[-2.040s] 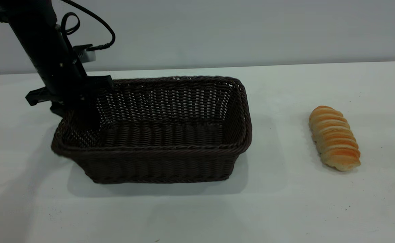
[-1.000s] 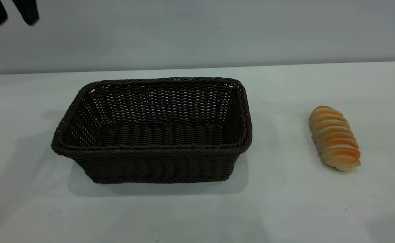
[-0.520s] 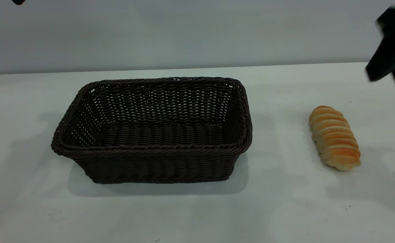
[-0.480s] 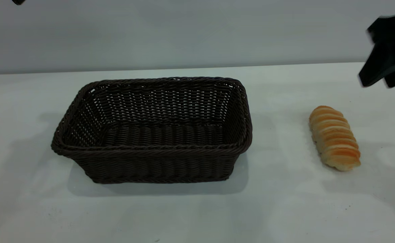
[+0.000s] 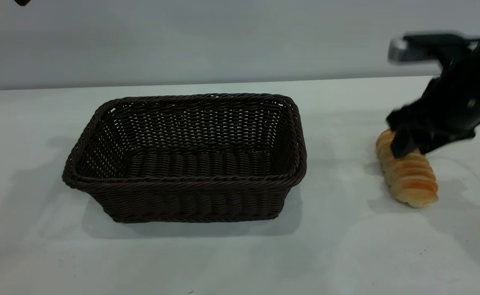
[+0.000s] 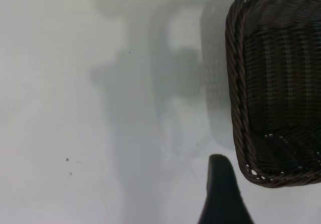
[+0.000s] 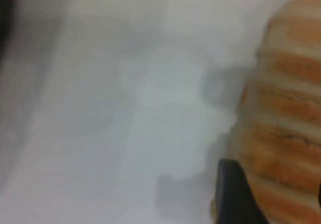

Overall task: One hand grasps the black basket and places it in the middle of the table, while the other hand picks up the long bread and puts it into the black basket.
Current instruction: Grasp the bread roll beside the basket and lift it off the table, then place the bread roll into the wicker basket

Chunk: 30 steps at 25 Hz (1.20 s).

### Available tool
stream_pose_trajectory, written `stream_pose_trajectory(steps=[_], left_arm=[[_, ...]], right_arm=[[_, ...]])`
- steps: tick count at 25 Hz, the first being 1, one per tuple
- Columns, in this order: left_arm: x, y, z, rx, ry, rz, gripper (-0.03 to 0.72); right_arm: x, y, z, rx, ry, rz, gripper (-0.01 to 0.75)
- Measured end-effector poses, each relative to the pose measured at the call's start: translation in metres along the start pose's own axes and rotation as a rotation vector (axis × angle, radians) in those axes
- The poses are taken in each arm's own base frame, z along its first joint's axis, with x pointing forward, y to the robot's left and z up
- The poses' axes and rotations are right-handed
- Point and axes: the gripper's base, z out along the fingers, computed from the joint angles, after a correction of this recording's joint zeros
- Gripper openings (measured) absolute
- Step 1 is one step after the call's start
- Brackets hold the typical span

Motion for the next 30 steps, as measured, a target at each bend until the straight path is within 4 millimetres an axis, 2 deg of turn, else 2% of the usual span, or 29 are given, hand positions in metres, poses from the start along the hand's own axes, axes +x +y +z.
stream_pose_trajectory(steps=[4,6,9,11,16,18,20,24,27,30], left_arm=[[0.0,0.0,0.0,0.0,0.0,0.002,0.541],[0.0,0.0,0.0,0.0,0.0,0.002,0.541],[0.0,0.0,0.0,-0.001,0.0,0.002,0.541],[0.0,0.0,0.0,-0.001,0.0,0.002,0.541],[0.0,0.0,0.0,-0.001,0.0,0.002,0.541],[0.0,0.0,0.0,-0.001,0.0,0.002,0.541],[0.0,0.0,0.0,-0.001,0.0,0.002,0.541],[0.0,0.0,0.0,-0.001,0.0,0.002,0.541],[0.0,0.0,0.0,-0.001,0.0,0.002,0.541],[0.0,0.0,0.0,-0.001,-0.001,0.02,0.541]], right_arm=[[0.011,-0.007,0.026,0.056,0.013,0.019,0.352],[0.011,-0.008,0.028,0.065,0.006,0.021,0.285],[0.009,-0.008,0.025,0.063,-0.002,0.018,0.107],[0.002,-0.007,0.015,0.059,-0.028,0.015,0.049],[-0.028,0.003,-0.03,0.02,-0.14,-0.005,0.031],[-0.042,0.018,-0.048,-0.031,-0.174,-0.03,0.031],[-0.056,0.042,-0.059,-0.114,-0.179,-0.075,0.031],[-0.073,0.107,-0.071,-0.27,-0.174,-0.208,0.034],[-0.076,0.15,-0.071,-0.336,-0.187,-0.285,0.055],[-0.073,0.175,-0.058,-0.373,-0.166,-0.303,0.118]])
